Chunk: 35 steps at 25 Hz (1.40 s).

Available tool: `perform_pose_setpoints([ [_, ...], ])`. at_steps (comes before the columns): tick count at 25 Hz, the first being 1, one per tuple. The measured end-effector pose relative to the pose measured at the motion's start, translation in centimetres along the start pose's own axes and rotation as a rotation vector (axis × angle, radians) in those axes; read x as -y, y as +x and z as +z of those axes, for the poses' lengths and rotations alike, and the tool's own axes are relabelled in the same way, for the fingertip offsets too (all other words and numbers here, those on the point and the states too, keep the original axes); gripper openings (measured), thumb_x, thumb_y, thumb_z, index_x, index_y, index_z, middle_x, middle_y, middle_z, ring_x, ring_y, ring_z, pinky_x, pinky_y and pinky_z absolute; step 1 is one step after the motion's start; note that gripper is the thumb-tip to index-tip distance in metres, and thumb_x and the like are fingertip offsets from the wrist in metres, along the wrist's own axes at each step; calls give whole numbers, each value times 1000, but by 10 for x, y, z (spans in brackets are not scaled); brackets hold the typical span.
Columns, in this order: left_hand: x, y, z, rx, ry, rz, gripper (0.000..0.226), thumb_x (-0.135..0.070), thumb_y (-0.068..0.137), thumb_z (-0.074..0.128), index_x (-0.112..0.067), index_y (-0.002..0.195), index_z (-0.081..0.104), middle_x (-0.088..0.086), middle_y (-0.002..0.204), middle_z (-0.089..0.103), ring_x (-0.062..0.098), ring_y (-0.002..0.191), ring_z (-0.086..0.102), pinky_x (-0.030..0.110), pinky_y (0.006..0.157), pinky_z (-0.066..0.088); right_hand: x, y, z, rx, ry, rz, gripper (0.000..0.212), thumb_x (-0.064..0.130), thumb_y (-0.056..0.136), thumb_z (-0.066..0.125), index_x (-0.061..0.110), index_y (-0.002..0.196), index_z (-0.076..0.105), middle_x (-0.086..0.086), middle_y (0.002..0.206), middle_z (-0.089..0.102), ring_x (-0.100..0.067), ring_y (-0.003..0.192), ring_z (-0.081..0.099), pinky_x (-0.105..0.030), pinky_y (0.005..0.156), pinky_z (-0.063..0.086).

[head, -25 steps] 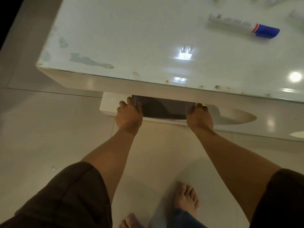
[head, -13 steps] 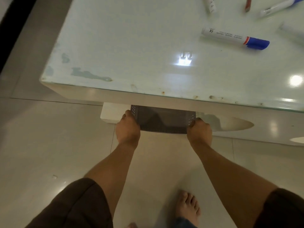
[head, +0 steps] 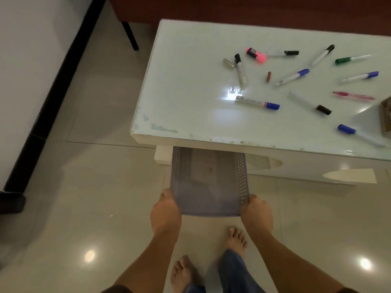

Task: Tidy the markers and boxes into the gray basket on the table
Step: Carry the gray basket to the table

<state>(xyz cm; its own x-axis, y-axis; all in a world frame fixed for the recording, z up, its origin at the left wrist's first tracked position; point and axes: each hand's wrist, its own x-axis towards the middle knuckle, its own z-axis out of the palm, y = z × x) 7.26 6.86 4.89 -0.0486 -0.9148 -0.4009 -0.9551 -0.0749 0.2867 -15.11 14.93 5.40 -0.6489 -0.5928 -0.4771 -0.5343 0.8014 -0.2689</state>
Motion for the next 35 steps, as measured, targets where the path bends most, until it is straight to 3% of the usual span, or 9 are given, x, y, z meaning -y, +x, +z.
perform_pose_setpoints([
  [6, 25, -99, -58, 107, 24, -109, 19, -6, 95, 37, -14, 111, 45, 8, 118, 65, 35, 102, 67, 41, 80, 54, 1, -100, -43, 150, -58, 39, 22, 12, 95, 44, 9, 102, 65, -13, 99, 70, -33, 91, 68, -37, 71, 55],
  [8, 31, -119, -65, 122, 22, -134, 18, -7, 95, 38, -16, 110, 43, 5, 117, 63, 33, 102, 67, 41, 80, 54, -2, -120, -43, 158, -107, 29, 23, 13, 95, 42, 9, 102, 64, -13, 102, 70, -34, 96, 68, -34, 69, 50],
  [12, 39, -149, -69, 90, -36, -119, 17, -13, 93, 50, -16, 108, 41, 2, 110, 60, 32, 96, 66, 38, 70, 48, -11, -152, -39, 107, -122, 12, 19, 13, 94, 42, 10, 97, 62, -13, 95, 70, -35, 89, 68, -35, 63, 44],
  [16, 45, -159, -66, -49, 0, -112, 11, -10, 99, 39, -18, 105, 43, 3, 104, 64, 28, 87, 67, 39, 68, 52, -12, -157, -42, 37, -79, -31, 21, 14, 97, 42, 9, 93, 61, -10, 79, 65, -33, 75, 64, -36, 61, 50],
  [19, 41, -170, -74, -103, 2, -78, 11, -10, 101, 38, -18, 104, 45, 2, 100, 64, 26, 82, 68, 39, 67, 56, -17, -169, -55, 7, -43, -48, 21, 15, 98, 42, 7, 91, 60, -6, 69, 53, -30, 66, 55, -33, 57, 43],
  [23, 17, -185, -104, -156, -13, -38, 12, -11, 101, 38, -16, 108, 47, 3, 102, 65, 29, 83, 68, 39, 65, 52, -19, -178, -92, -41, 1, -93, 23, 20, 99, 43, 7, 91, 61, -12, 74, 60, -33, 68, 54, -34, 58, 43],
  [27, -29, -182, -153, -248, -82, 18, 11, -14, 101, 38, -15, 107, 48, 5, 100, 64, 33, 82, 66, 36, 60, 43, -1, -167, -154, -124, 25, -128, 28, 25, 100, 39, 10, 99, 63, -12, 89, 69, -35, 81, 65, -34, 61, 44],
  [29, -55, -170, -183, -292, -98, 50, 9, -15, 100, 39, -16, 104, 47, 3, 98, 64, 31, 82, 66, 38, 63, 48, 14, -155, -191, -170, 38, -168, 28, 24, 101, 40, 9, 101, 64, -12, 92, 70, -34, 86, 67, -33, 62, 43],
  [35, -105, -100, -248, -334, -66, 130, 8, -15, 102, 40, -13, 103, 47, 8, 102, 67, 37, 91, 67, 39, 68, 44, 66, -110, -255, -200, 50, -217, 25, 19, 100, 40, 10, 98, 63, -10, 91, 68, -29, 79, 60, -32, 63, 42],
])
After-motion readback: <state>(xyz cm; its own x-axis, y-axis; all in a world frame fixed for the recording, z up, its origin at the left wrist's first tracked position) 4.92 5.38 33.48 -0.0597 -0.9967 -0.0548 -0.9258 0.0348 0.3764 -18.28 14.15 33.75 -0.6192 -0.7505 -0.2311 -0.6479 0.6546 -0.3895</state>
